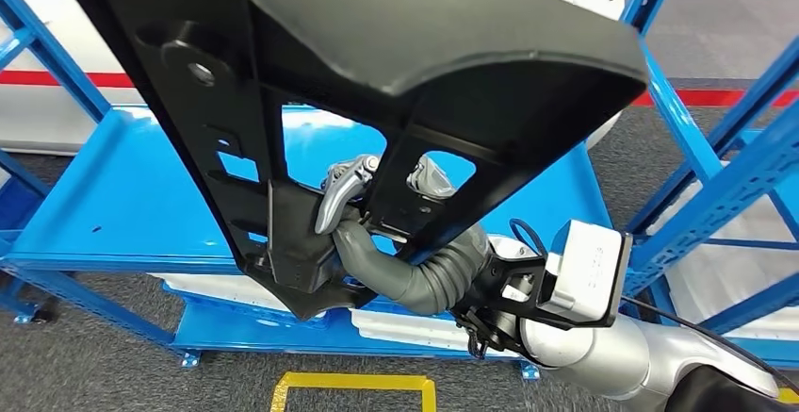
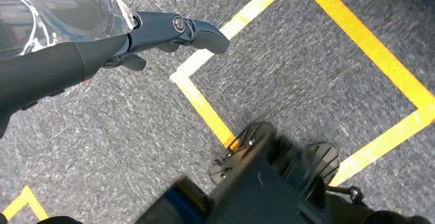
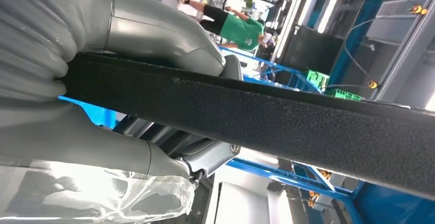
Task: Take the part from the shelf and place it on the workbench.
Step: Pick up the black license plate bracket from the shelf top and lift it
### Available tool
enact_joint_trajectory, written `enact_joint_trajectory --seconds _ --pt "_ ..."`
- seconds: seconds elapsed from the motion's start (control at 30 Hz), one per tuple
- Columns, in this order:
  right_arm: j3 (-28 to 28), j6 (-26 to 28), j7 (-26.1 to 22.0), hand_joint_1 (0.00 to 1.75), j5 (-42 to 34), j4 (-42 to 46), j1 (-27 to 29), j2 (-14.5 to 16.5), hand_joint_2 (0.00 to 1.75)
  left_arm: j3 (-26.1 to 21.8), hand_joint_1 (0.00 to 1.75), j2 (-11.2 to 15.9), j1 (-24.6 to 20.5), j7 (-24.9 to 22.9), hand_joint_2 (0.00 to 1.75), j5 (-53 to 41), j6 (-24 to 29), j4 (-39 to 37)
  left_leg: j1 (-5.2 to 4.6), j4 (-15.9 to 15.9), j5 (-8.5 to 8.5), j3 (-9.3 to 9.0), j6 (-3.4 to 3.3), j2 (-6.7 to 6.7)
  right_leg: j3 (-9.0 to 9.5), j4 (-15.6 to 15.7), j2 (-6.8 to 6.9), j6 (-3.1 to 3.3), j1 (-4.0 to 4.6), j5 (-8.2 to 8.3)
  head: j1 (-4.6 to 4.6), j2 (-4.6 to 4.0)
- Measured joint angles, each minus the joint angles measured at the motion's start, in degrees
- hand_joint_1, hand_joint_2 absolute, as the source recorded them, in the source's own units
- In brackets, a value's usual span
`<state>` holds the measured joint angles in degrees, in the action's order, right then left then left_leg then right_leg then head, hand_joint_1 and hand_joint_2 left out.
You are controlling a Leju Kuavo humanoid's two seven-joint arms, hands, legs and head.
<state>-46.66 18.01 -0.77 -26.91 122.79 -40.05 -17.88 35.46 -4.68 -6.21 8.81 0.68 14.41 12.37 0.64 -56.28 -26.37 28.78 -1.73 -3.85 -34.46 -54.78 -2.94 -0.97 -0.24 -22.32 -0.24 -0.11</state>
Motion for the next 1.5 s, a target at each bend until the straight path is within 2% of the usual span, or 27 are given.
enact_joint_trajectory --seconds 0.03,0.13,0.2,0.27,0.3,0.33,0.37,0.43,0.5,0.53,0.6,0.67,0.77,0.83,0.87,0.9,0.97,1.0,1.03,1.13,1.2,1.27,1.33,1.37,1.4,1.47,1.5 --pt "0.0 0.0 0.0 1.75 -0.1 0.0 0.0 0.0 1.75 0.0 0.0 0.0 0.1 0.0 1.75 0.0 0.0 0.0 -0.13 1.6 -0.35 -0.81 -0.23 -0.27 -0.29 0.0 -0.36 -0.35 -0.01 0.35 0.01 0.0" --pt "0.0 0.1 0.1 1.75 -0.3 0.2 -0.1 -0.2 1.75 0.0 0.0 -0.1 0.2 -0.1 1.75 -0.1 0.0 0.0 0.0 2.6 0.09 -0.67 -0.73 1.0 -1.14 -0.5 -0.85 -1.36 -0.08 0.62 0.08 0.0" --pt "0.0 0.2 0.1 1.75 -0.5 0.2 -0.2 -0.3 1.75 0.0 0.0 -0.2 0.3 -0.1 1.75 -0.1 0.1 0.0 0.3 2.9 0.69 -0.47 -1.29 2.15 -3.13 -4.7 0.49 -1.85 -0.18 -2.14 0.22 0.0" --pt "0.0 0.3 0.1 1.75 -0.7 0.3 -0.2 -0.4 1.75 0.0 0.0 -0.2 0.4 -0.1 1.75 -0.1 0.1 0.0 0.28 2.9 0.95 -0.14 -1.57 3.41 -6.6 -12.9 1.67 -2.46 -0.33 -6.31 0.33 0.0" --pt "0.0 0.4 0.1 1.75 -0.8 0.3 -0.1 -0.4 1.75 0.0 0.0 -0.2 0.4 -0.1 1.75 0.0 0.1 0.0 0.28 2.8 1.02 0.0 -1.57 4.07 -7.81 -16.0 1.89 -2.75 -0.45 -7.48 0.34 0.0" --pt "0.0 0.4 0.1 1.75 -0.8 0.3 -0.1 -0.4 1.75 0.0 0.0 -0.2 0.5 -0.1 1.75 0.0 0.1 0.0 0.31 2.8 1.07 0.09 -1.53 4.71 -8.02 -17.2 2.07 -3.0 -0.6 -7.62 0.35 0.0" --pt "0.0 0.5 0.1 1.75 -0.9 0.3 -0.1 -0.5 1.75 0.0 0.0 -0.2 0.5 -0.1 1.75 0.0 0.1 0.0 0.37 2.7 1.07 0.1 -1.46 5.31 -6.92 -15.9 2.36 -3.21 -0.77 -6.68 0.35 0.0" --pt "0.0 0.6 0.1 1.75 -1.0 0.3 -0.1 -0.6 1.75 0.0 0.0 -0.2 0.6 -0.2 1.75 0.0 0.1 0.0 0.42 2.5 0.87 0.03 -1.04 6.38 -2.13 -8.0 4.34 -3.48 -1.01 -3.56 0.35 0.0" --pt "0.0 0.6 0.1 1.75 -1.1 0.3 -0.1 -0.6 1.75 0.0 0.0 -0.2 0.6 -0.3 1.75 -0.1 0.1 0.0 0.12 2.0 0.52 0.06 -0.27 7.21 1.23 -1.7 6.19 -2.95 -0.77 -1.91 0.31 0.0" --pt "0.0 0.6 0.1 1.75 -1.1 0.4 -0.1 -0.7 1.75 0.0 0.0 -0.2 0.6 -0.4 1.75 -0.1 0.1 -0.1 -0.04 1.9 0.41 0.11 0.07 7.62 1.59 -0.7 6.41 -2.5 -0.58 -1.89 0.28 0.0" --pt "0.0 0.6 0.1 1.75 -1.2 0.5 -0.1 -0.8 1.75 0.1 0.0 -0.2 0.7 -0.4 1.75 -0.1 0.1 -0.1 -0.03 1.9 0.3 0.17 0.6 8.38 1.22 -0.6 5.24 -1.48 -0.45 -1.72 0.28 0.0" --pt "0.0 0.6 0.1 1.75 -1.2 0.6 -0.2 -0.8 1.75 0.1 0.0 -0.2 0.5 -0.4 1.75 -0.1 0.1 -0.1 0.32 0.1 -1.08 1.04 1.12 7.24 0.99 -0.5 4.18 -0.74 -0.6 -1.42 0.29 0.0" --pt "0.0 0.8 -0.1 1.75 -1.0 0.7 -0.2 -0.8 1.75 0.1 0.0 -0.2 0.0 -0.4 1.75 -0.1 0.2 -0.1 0.53 -10.9 -6.27 6.31 1.56 4.44 0.82 -0.4 3.07 -0.01 -0.72 -1.17 0.26 0.0" --pt "0.0 1.1 -0.3 1.75 -0.4 0.7 -0.1 -0.8 1.75 0.1 0.0 -0.2 -0.3 -0.4 1.75 0.1 0.2 -0.1 0.52 -16.1 -7.25 9.12 1.6 4.07 0.84 -0.4 2.22 0.09 -0.67 -1.12 0.26 0.0" --pt "0.0 1.2 -0.4 1.75 -0.1 0.7 -0.1 -0.8 1.75 0.1 0.0 -0.2 -0.4 -0.4 1.75 0.3 0.1 -0.1 0.52 -15.4 -6.12 9.03 1.5 4.01 0.91 -0.4 1.78 0.1 -0.66 -1.12 0.26 0.0" --pt "0.0 1.2 -0.4 1.75 0.1 0.7 -0.1 -0.8 1.75 0.1 0.0 -0.2 -0.4 -0.4 1.75 0.5 0.0 -0.1 0.53 -12.6 -4.15 7.89 1.33 3.9 1.01 -0.4 1.38 0.05 -0.66 -1.08 0.26 0.0" --pt "0.0 1.2 -0.5 1.75 0.3 0.8 -0.1 -0.8 1.75 0.1 0.0 -0.2 -0.2 -0.7 1.75 0.9 -0.3 -0.1 0.41 -4.2 0.03 4.5 0.79 3.41 1.05 -0.5 0.78 -0.17 -0.53 -0.98 0.26 0.0" --pt "0.0 1.2 -0.5 1.75 0.4 0.8 -0.1 -0.9 1.75 0.1 0.0 -0.2 -0.2 -0.8 1.75 1.1 -0.4 -0.2 0.31 -1.3 1.31 3.42 0.55 3.14 0.91 -0.6 0.57 -0.43 -0.44 -0.85 0.28 0.0" --pt "0.0 1.2 -0.5 1.75 0.4 0.8 -0.1 -0.9 1.75 0.1 0.0 -0.2 -0.1 -0.9 1.75 1.2 -0.4 -0.2 0.17 0.3 1.96 3.0 0.33 2.91 0.72 -0.6 0.44 -0.71 -0.36 -0.72 0.3 0.0" --pt "0.0 1.2 -0.5 1.75 0.4 0.9 -0.1 -0.9 1.75 0.1 0.0 -0.3 -0.2 -0.9 1.75 1.4 -0.5 -0.2 0.08 0.8 2.72 3.42 -0.42 2.9 0.15 -0.8 0.46 -1.64 -0.45 -0.59 0.34 0.0" --pt "0.0 1.2 -0.5 1.75 0.4 0.9 -0.1 -1.0 1.75 0.1 0.0 -0.4 -0.2 -0.9 1.75 1.5 -0.6 -0.2 0.27 1.1 3.43 3.87 -1.16 3.21 -1.1 -4.0 1.23 -2.08 -0.55 -3.53 0.45 0.0" --pt "0.0 1.2 -0.5 1.75 0.4 0.9 -0.1 -1.0 1.75 0.1 0.0 -0.4 -0.2 -0.9 1.75 1.5 -0.6 -0.2 0.24 1.2 4.05 4.61 -1.62 3.53 -3.65 -11.5 1.92 -2.35 -0.57 -8.83 0.58 0.0" --pt "0.0 1.2 -0.5 1.75 0.4 0.9 -0.1 -1.0 1.75 0.1 0.0 -0.5 -0.2 -0.9 1.75 1.6 -0.7 -0.2 0.18 1.1 4.73 5.5 -1.72 3.77 -5.07 -17.5 2.0 -2.54 -0.59 -11.76 0.61 0.0" --pt "0.0 1.2 -0.5 1.75 0.4 0.9 -0.1 -1.0 1.75 0.1 0.0 -0.5 -0.3 -0.9 1.75 1.6 -0.7 -0.2 0.17 1.1 5.1 5.95 -1.67 3.84 -4.21 -17.5 2.02 -2.57 -0.6 -11.54 0.61 0.0" --pt "0.0 1.2 -0.5 1.75 0.4 0.9 -0.1 -1.1 1.75 0.1 0.0 -0.5 -0.3 -0.9 1.75 1.6 -0.7 -0.2 0.17 1.1 5.48 6.38 -1.57 3.87 -2.17 -15.1 2.06 -2.57 -0.61 -10.46 0.61 0.0" --pt "0.0 1.2 -0.5 1.75 0.4 0.9 -0.2 -1.1 1.75 0.1 0.0 -0.5 -0.4 -0.9 1.75 1.6 -0.7 -0.2 0.08 1.0 6.21 7.03 -1.16 3.84 4.02 -6.2 2.32 -2.42 -0.58 -8.05 0.62 0.0" --pt "0.0 1.2 -0.5 1.75 0.4 0.9 -0.3 -1.1 1.75 0.1 0.0 -0.5 -0.4 -0.9 1.75 1.5 -0.7 -0.2 0.0 1.0 6.6 7.21 -0.86 3.82 6.26 -2.7 2.42 -2.16 -0.46 -7.26 0.57 0.01"
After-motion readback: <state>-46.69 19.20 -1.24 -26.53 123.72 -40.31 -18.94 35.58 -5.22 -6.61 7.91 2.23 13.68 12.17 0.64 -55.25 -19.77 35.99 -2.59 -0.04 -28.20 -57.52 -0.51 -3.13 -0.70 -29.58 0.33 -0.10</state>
